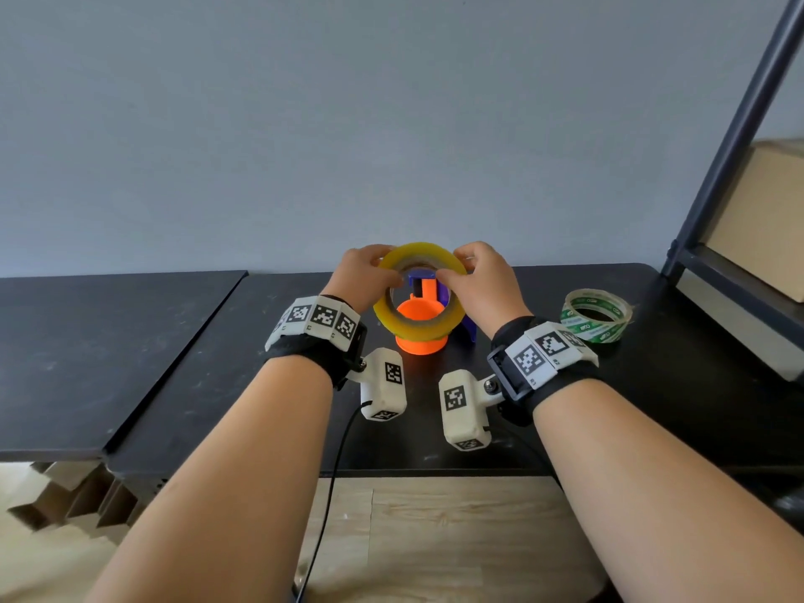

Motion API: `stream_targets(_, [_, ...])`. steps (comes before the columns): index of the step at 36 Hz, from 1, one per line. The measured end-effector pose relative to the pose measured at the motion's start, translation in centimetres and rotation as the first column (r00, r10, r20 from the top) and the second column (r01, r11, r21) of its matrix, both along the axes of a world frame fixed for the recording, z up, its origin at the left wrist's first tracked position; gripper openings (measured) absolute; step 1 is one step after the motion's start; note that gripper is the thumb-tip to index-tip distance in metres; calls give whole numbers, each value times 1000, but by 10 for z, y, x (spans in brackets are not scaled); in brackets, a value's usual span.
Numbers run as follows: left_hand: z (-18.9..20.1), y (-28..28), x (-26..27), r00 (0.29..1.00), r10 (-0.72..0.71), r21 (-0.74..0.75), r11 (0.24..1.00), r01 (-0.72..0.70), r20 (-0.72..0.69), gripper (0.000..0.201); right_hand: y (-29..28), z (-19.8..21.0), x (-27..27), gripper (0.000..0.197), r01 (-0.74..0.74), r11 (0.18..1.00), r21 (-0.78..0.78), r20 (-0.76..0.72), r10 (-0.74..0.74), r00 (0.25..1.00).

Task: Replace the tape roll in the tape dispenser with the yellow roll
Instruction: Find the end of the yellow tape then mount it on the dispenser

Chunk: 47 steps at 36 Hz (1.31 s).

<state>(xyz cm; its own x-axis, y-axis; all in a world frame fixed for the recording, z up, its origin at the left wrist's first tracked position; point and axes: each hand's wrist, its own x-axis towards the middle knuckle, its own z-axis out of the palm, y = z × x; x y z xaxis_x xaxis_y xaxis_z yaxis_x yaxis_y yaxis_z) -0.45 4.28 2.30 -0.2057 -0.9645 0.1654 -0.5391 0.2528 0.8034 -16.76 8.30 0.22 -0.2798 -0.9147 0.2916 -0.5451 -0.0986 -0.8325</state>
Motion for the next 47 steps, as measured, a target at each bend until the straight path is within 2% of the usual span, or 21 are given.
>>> stream_targets(4, [-3, -7, -5, 999, 15, 4, 1000, -15, 39, 32, -6, -2, 0, 25, -14, 1000, -4, -20, 14, 1000])
stream_targets(8, [-5, -14, -9, 995, 30, 51, 998, -34, 94, 10, -16, -7, 0, 9, -27, 1000, 1, -119, 27, 993])
stream_targets(12, [-9, -21, -14, 983, 19, 97, 995, -37, 183, 8, -25, -15, -4, 13, -9, 999, 37, -153, 15, 988])
stream_targets(15, [-12, -26, -14, 969, 7, 143, 989, -43, 245, 13, -29, -21, -4, 11, -8, 994, 105, -193, 28, 981])
stream_targets(17, [-13, -28, -14, 965, 0, 162, 986, -44, 263, 10, -32, -26, -3, 11, -8, 991, 134, -204, 36, 978])
stream_targets(23, [-20, -33, -17, 961, -32, 208, 978, -27, 276, 24, -42, -36, -6, 29, 22, 989, 146, -172, 3, 985])
stream_targets(26, [-24, -33, -18, 953, -45, 232, 972, -27, 300, 25, -48, -43, -7, 13, 24, 989, 148, -160, 0, 987])
stream_targets(30, [-31, -34, -19, 951, -57, 259, 966, -25, 304, 30, -51, -55, -9, 28, 40, 991, 129, -171, -18, 985])
stream_targets(33, [-35, -34, -20, 945, -55, 253, 967, -30, 322, 34, -46, -51, -8, 17, 30, 988, 149, -175, -4, 985])
stream_targets(35, [-37, -34, -21, 940, -54, 259, 965, -37, 338, 36, -45, -51, -11, 42, 55, 985, 166, -192, -22, 981])
stream_targets(36, [-38, -33, -21, 937, -55, 262, 964, -40, 346, 36, -44, -50, -12, 47, 63, 982, 176, -198, -28, 980])
stream_targets(39, [-39, -33, -23, 927, -65, 272, 962, -41, 369, 26, -44, -50, -15, 44, 63, 978, 197, -205, -21, 979])
stream_targets(42, [-42, -33, -22, 914, -85, 278, 960, -31, 396, 38, -40, -47, -15, 38, 49, 977, 208, -214, -4, 977])
stream_targets(44, [-45, -33, -21, 902, -86, 282, 958, -42, 423, 49, -38, -46, -14, 43, 47, 977, 206, -220, 0, 975])
stream_targets(47, [-48, -32, -21, 879, -74, 287, 955, -73, 470, 43, -35, -45, -12, 51, 43, 975, 219, -219, 6, 976])
